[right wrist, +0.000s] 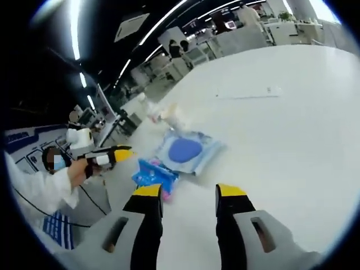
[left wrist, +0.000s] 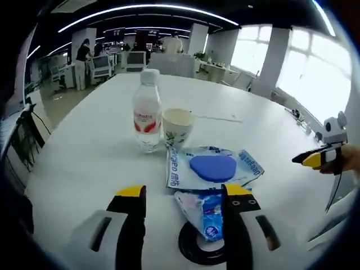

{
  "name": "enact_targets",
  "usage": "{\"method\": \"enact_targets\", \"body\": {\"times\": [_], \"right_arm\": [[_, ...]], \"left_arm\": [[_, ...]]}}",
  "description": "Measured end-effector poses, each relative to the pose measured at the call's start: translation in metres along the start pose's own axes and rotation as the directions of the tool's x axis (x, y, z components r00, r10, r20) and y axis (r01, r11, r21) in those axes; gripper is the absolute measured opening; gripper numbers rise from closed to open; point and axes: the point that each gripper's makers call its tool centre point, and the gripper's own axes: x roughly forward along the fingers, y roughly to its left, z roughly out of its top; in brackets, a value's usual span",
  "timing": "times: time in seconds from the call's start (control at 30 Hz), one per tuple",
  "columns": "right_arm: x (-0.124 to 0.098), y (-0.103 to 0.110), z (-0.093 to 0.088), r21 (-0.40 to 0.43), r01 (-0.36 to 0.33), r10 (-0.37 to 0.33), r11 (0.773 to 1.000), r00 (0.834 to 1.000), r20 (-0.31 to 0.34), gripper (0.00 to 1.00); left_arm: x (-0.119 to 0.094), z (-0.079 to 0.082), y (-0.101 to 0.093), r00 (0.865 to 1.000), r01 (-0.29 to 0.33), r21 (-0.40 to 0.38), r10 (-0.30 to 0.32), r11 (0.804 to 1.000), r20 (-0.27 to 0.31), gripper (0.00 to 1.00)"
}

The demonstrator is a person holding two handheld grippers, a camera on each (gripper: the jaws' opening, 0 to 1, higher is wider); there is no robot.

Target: Arrange the tabletop items into an orderly group along one side of the table until the central work area is clear of visible clutter.

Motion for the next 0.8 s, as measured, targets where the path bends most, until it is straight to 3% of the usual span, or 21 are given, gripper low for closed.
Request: {"method": "enact_targets", "body": {"times": [0.27,0.47,0.6,0.67,0.8], "right_arm": [[0.034,-0.011,0.003,0.062,0.006,-0.005,0.998,1.0,-0.016,0.33],[0.053,-0.019,0.017,0.145,-0.012,0.008,0.989,0.999,0.034,0.3],[0.064,-0.021,0.02,0.249,-0.036,0.027,0.968,0.999,0.038,0.28],[0.068,-0.019,0.015,0.256,-0.057,0.059,0.965,0.998,0.0,0.29],[0.077,-0.022,0.005,0.155,-0.036,0.048,0.987,0.996,-0.076,0.28]], "left_arm": [[0.031,-0.01,0.006,0.998,-0.006,-0.046,0.003,0.999,-0.064,0.49],[0.045,-0.008,0.007,0.997,-0.005,-0.072,0.0,0.997,-0.077,0.41],[0.054,-0.01,0.007,0.996,-0.014,-0.06,0.009,0.998,-0.092,0.36],[0.056,-0.011,0.009,0.996,-0.021,-0.081,0.013,0.997,-0.092,0.36],[0.062,-0.015,0.009,0.994,-0.017,-0.081,0.008,0.997,-0.113,0.26]]}}
